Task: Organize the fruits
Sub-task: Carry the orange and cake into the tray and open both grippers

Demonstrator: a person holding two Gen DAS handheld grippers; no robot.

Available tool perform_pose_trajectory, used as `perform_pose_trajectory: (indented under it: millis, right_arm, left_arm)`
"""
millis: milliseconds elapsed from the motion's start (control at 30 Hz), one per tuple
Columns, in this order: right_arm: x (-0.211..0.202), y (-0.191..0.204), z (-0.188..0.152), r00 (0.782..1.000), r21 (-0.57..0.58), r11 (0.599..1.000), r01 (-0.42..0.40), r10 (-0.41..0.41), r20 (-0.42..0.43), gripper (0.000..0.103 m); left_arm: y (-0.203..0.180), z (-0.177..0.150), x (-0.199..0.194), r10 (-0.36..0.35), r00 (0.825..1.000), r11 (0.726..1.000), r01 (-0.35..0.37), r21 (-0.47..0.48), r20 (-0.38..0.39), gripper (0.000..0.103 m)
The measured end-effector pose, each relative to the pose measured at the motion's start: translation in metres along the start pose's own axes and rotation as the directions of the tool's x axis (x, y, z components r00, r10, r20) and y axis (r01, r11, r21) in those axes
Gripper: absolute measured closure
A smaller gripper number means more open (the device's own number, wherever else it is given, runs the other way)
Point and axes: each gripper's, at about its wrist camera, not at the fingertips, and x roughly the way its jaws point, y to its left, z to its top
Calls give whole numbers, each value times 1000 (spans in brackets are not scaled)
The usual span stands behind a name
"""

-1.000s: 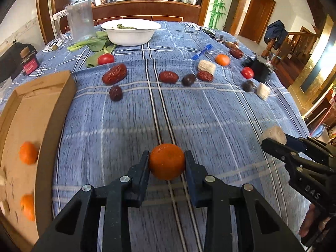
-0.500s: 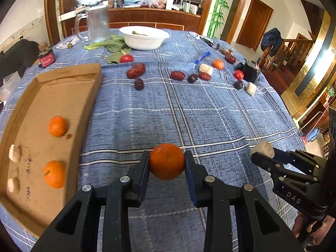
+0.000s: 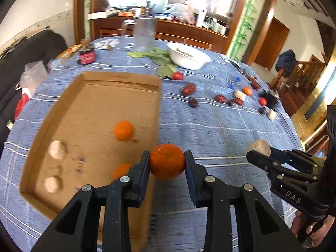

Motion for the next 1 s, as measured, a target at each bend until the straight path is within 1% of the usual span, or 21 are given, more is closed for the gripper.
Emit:
perform_pose_trajectory:
  millis: [267, 500, 600, 667, 767, 1000]
  right_arm:
    - [26, 47, 38, 998, -66, 996, -61, 61, 8, 68]
    - [61, 83, 76, 994, -92, 990, -108, 108, -4, 67]
    - [77, 95, 90, 993, -104, 987, -122, 122, -5, 67]
    - [90, 102, 98, 993, -117, 987, -114, 114, -7, 67]
    - [110, 108, 105, 992, -113, 986, -126, 123, -34, 67]
    - [144, 120, 106, 987, -122, 982, -141, 129, -100, 67]
  left_arm:
    - [63, 14, -4, 94, 996, 993, -92, -72, 15, 72]
    - [107, 35, 9, 172, 985, 979, -171, -112, 2, 72]
    - [120, 46, 21, 186, 982, 974, -187, -129, -15, 72]
    - [127, 53, 31, 196, 980, 971, -198, -135, -29, 72]
    - [135, 60, 47, 198, 979, 968, -203, -146, -52, 72]
    - [141, 64, 73, 184, 979, 968, -197, -154, -93, 72]
